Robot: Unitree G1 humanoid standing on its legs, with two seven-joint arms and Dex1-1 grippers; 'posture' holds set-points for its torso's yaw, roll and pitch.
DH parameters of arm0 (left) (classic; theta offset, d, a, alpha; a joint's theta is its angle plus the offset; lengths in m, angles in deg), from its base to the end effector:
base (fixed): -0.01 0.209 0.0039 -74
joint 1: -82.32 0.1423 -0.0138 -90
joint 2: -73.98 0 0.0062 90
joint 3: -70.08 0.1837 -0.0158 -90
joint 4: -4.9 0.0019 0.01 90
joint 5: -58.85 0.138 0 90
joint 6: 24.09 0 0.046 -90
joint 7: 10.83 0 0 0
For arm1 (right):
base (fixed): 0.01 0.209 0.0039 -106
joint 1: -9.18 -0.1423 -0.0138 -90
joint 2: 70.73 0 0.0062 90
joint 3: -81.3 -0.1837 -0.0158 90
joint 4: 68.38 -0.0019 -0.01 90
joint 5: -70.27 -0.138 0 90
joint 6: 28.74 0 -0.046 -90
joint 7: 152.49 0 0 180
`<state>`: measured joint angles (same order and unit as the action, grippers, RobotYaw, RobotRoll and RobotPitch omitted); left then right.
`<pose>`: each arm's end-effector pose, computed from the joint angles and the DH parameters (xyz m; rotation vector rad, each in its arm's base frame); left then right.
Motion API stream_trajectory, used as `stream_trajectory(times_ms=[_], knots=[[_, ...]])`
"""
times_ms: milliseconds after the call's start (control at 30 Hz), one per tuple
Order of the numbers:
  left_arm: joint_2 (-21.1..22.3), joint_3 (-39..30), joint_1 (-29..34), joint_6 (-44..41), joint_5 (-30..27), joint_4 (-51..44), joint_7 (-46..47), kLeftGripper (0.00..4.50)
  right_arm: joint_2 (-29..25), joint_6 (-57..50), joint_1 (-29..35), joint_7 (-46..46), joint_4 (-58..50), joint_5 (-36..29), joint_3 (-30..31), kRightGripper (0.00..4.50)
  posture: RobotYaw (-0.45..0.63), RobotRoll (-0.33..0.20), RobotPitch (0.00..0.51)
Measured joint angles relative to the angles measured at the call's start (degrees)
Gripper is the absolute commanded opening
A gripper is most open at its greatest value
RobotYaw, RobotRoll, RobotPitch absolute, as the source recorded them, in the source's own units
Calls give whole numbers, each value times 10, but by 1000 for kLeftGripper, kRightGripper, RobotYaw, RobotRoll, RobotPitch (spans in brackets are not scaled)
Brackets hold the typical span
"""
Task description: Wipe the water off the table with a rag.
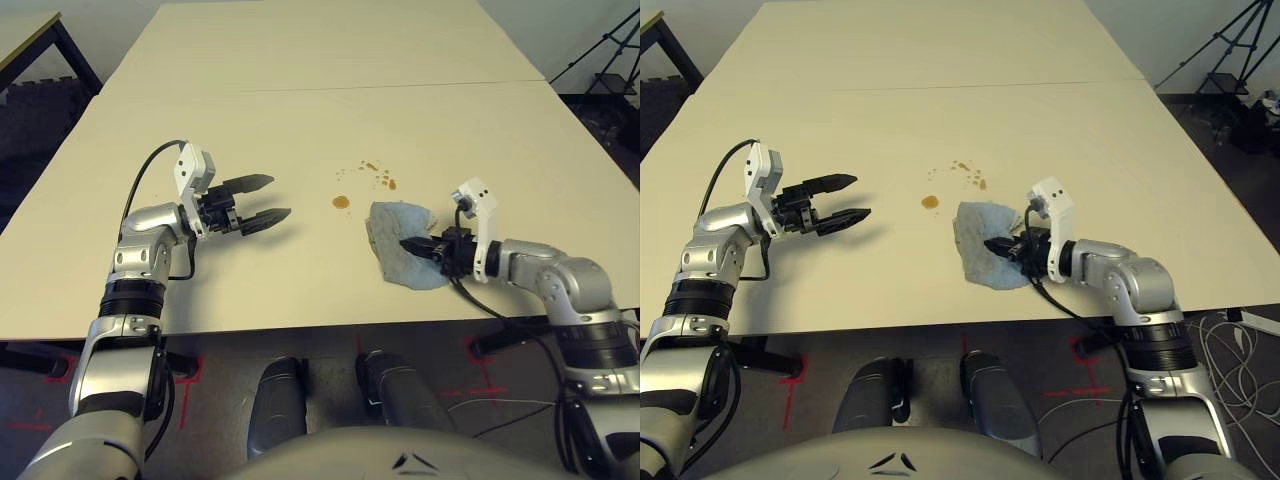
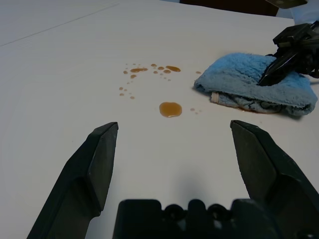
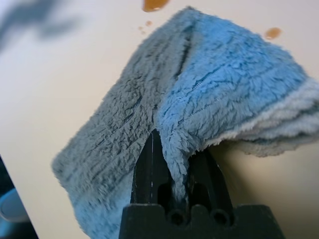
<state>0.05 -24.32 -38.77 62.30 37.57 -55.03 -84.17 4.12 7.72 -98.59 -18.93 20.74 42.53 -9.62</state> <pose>0.2944 0.2746 0.1251 0.1074 0.0398 -1.0875 0.2479 -0.2327 0.1041 0.1692 0.6132 0.8214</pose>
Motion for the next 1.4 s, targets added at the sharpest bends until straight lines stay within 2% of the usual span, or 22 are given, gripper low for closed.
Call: stream_trajectory(times_ms=[200, 300, 400, 633, 767, 1000, 1400], knots=[[0, 0, 1, 0, 0, 0, 0, 4500, -109, 42, -15, -31, 108, 7, -33, 59, -216, 0, 110], [0, 0, 1, 0, 0, 0, 1, 4500, -134, 56, -22, -33, 146, 15, -48, 58, -216, 0, 111], [0, 0, 1, 0, 0, 0, 1, 4500, -138, 56, -34, -37, 168, 12, -65, 58, -220, 0, 112], [-1, 0, 1, 0, 0, 0, 1, 4500, -86, 18, -110, -12, 168, -52, -137, 56, -223, 0, 112], [-2, 1, 0, 1, 0, 1, 0, 4500, -39, 40, -165, 24, 192, -51, -140, 55, -221, 0, 112], [2, 1, 0, 2, 2, 2, 0, 4500, 16, 128, -212, 53, 310, 16, -98, 54, -194, 0, 108], [7, 0, 3, 5, 3, 0, 2, 4500, 64, 264, -290, 45, 511, 123, -45, 54, -173, 0, 93]])
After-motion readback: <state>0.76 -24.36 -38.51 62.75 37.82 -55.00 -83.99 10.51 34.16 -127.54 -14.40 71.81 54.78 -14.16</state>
